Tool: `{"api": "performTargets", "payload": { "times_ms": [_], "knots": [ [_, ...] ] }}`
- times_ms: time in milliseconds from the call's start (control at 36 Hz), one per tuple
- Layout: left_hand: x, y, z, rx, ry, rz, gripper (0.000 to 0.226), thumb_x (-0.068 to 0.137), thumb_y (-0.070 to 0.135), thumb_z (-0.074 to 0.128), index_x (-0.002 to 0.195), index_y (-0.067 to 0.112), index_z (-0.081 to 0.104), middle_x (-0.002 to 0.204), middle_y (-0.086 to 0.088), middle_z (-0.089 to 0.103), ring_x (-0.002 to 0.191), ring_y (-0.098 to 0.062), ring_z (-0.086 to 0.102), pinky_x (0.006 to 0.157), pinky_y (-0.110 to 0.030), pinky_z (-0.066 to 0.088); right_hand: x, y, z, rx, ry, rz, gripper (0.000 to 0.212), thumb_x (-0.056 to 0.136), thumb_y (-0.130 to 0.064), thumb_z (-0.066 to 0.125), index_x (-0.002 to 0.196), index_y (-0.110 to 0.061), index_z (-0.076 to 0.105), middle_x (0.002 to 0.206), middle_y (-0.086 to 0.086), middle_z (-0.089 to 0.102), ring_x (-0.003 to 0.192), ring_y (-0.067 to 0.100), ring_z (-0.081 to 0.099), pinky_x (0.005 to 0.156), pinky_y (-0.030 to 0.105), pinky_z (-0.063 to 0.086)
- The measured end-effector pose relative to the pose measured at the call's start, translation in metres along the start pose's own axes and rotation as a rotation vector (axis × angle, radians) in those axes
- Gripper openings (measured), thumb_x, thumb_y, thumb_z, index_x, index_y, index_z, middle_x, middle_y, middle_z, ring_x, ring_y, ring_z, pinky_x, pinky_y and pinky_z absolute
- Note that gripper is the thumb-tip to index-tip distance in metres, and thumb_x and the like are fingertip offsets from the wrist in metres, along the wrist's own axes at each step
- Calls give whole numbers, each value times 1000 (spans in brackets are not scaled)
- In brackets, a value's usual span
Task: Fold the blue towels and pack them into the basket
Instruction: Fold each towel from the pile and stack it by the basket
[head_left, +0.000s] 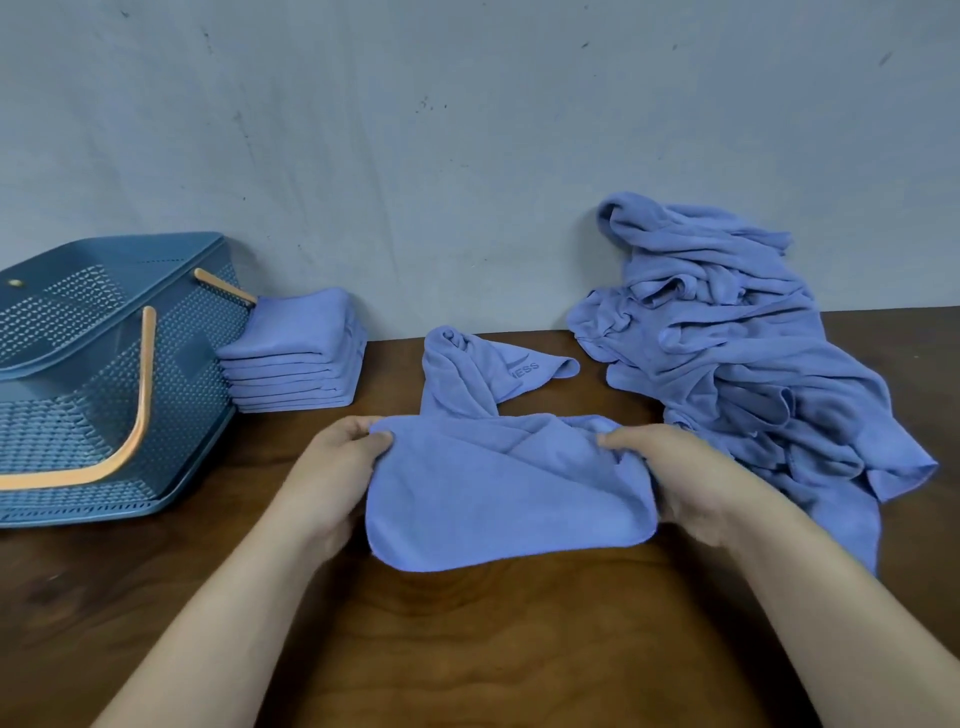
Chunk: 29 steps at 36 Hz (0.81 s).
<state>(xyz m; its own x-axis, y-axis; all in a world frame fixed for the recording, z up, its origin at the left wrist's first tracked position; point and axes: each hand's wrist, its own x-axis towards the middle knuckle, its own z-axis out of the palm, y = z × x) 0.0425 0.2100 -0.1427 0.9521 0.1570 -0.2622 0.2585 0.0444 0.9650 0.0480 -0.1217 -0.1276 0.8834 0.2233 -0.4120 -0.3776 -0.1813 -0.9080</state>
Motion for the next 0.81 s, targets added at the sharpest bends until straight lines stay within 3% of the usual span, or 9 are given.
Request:
{"api": "performTargets", "payload": {
  "times_ms": [56, 139, 306, 389, 472, 583, 639, 722, 806],
  "knots": [
    [4, -1, -10, 148, 16, -16, 22, 102, 3, 57, 117, 13, 69, 98, -8, 80, 80, -19, 77, 72, -41, 63, 1, 6, -3, -291, 165, -18, 22, 93, -25, 60, 76, -19, 72, 75, 2, 67, 63, 17, 61, 63, 32, 52],
    [9, -4, -21, 270, 13, -57, 33, 90, -1, 59, 118, 16, 65, 89, -10, 72, 61, -14, 66, 60, -36, 62, 5, 14, -5, -604, 359, -141, 7, 90, -29, 65, 86, -30, 70, 76, -9, 73, 66, 10, 68, 68, 33, 56],
    [8, -9, -20, 767, 193, 387, 25, 92, 23, 66, 108, 41, 61, 111, 18, 62, 93, -2, 63, 78, -30, 53, 13, 24, 15, -787, 381, -524, 33, 97, -21, 68, 124, -39, 67, 116, -21, 60, 108, 1, 60, 95, 31, 52],
    [3, -16, -5, 884, 29, 660, 23, 96, 28, 69, 116, 38, 66, 118, 23, 59, 108, -4, 57, 97, -28, 46, 12, 26, 23, -924, 272, -535, 39, 101, -12, 61, 134, -32, 67, 130, -15, 61, 118, 12, 56, 102, 32, 48],
    [-6, -20, 10, 1074, -171, 778, 13, 99, 35, 70, 112, 36, 72, 116, 23, 65, 109, -6, 59, 107, -31, 42, 7, 19, 22, -967, 261, -486, 37, 94, -2, 58, 112, -29, 76, 111, -12, 67, 103, 14, 62, 91, 39, 53],
    [-13, -18, 13, 1024, -279, 737, 37, 103, 46, 64, 69, 31, 59, 72, 13, 60, 73, -9, 56, 74, -18, 42, -7, 10, 18, -1021, 248, -418, 16, 90, -25, 58, 81, -33, 70, 75, -16, 68, 75, 6, 62, 67, 35, 55],
    [-17, -16, 12, 896, -343, 647, 53, 105, 51, 60, 60, 23, 56, 57, 10, 57, 56, -9, 54, 60, -21, 41, -12, 7, 21, -1059, 273, -425, 30, 93, -46, 51, 78, -23, 63, 67, -12, 66, 67, 11, 60, 60, 37, 51],
    [-17, -16, 13, 756, -271, 591, 60, 105, 59, 54, 65, 15, 65, 58, 4, 64, 57, -17, 61, 63, -40, 54, -11, 9, 28, -1023, 323, -466, 56, 99, -64, 48, 71, -15, 55, 60, -10, 66, 63, 11, 61, 63, 39, 54],
    [-5, -22, 9, 815, -37, 670, 36, 103, 53, 57, 81, 26, 62, 71, 8, 60, 68, -10, 56, 69, -45, 53, -3, 16, 39, -939, 373, -555, 25, 97, -57, 62, 88, -34, 67, 77, -19, 67, 75, 4, 61, 69, 35, 54]
  ]
}}
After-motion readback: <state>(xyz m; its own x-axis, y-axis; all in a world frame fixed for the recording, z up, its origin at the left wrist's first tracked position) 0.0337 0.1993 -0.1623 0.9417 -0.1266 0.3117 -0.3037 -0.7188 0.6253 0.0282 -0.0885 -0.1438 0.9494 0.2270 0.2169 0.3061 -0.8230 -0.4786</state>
